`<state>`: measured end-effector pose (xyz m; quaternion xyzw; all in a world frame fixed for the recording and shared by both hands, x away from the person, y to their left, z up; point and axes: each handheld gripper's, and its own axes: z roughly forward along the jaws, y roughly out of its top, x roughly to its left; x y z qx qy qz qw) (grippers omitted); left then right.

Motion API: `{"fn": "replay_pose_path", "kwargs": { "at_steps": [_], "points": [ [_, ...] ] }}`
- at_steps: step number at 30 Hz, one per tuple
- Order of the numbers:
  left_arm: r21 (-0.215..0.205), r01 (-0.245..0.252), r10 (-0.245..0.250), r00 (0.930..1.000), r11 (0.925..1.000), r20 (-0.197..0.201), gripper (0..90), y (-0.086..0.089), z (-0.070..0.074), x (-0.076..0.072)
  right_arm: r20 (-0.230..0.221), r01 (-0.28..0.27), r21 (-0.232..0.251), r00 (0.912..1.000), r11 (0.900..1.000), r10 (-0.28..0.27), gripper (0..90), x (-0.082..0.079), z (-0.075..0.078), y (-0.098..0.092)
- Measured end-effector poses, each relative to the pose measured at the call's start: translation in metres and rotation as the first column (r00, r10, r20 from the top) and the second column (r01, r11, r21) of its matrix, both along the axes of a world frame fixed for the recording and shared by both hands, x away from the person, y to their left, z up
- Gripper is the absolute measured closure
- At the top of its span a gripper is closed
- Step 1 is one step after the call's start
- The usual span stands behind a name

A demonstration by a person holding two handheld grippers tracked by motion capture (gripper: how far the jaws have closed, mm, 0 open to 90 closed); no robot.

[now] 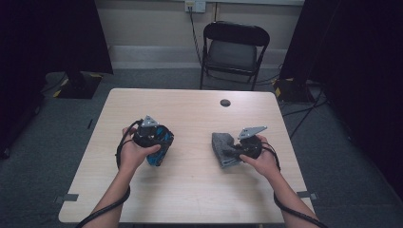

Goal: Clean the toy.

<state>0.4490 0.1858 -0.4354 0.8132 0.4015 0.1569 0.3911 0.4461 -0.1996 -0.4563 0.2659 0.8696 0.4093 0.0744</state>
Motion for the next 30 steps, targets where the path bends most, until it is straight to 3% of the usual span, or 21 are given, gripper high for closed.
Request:
{"fn": "replay_pose_path", "kwargs": {
  "at_steps": [11,12,16,22,30],
  "points": [
    [0.007,-0.020,0.020,0.9997,0.9998,-0.012,25.4,-0.003,-0.009,0.010,-0.015,0.064,-0.009,0.9979,0.998,-0.064,72.8,0.006,-0.007,-0.018],
    [0.001,-0.023,0.023,0.9995,0.9997,-0.020,25.4,-0.005,-0.013,0.012,-0.012,0.072,-0.026,0.9973,0.997,-0.072,72.4,0.006,-0.010,-0.018],
    [-0.003,-0.028,0.028,0.9991,0.9996,-0.032,25.4,-0.008,-0.022,0.017,-0.024,0.088,-0.011,0.9958,0.996,-0.089,71.5,0.009,-0.015,-0.023],
    [0.011,-0.036,0.036,0.9979,0.9993,-0.054,25.3,-0.010,-0.034,0.023,-0.023,0.114,-0.022,0.9932,0.993,-0.114,70.0,0.011,-0.018,-0.027],
    [0.034,-0.052,0.054,0.9957,0.9981,-0.075,25.2,-0.012,-0.050,0.028,-0.028,0.147,-0.002,0.9888,0.989,-0.147,67.4,0.015,-0.023,-0.032]
  ]
}}
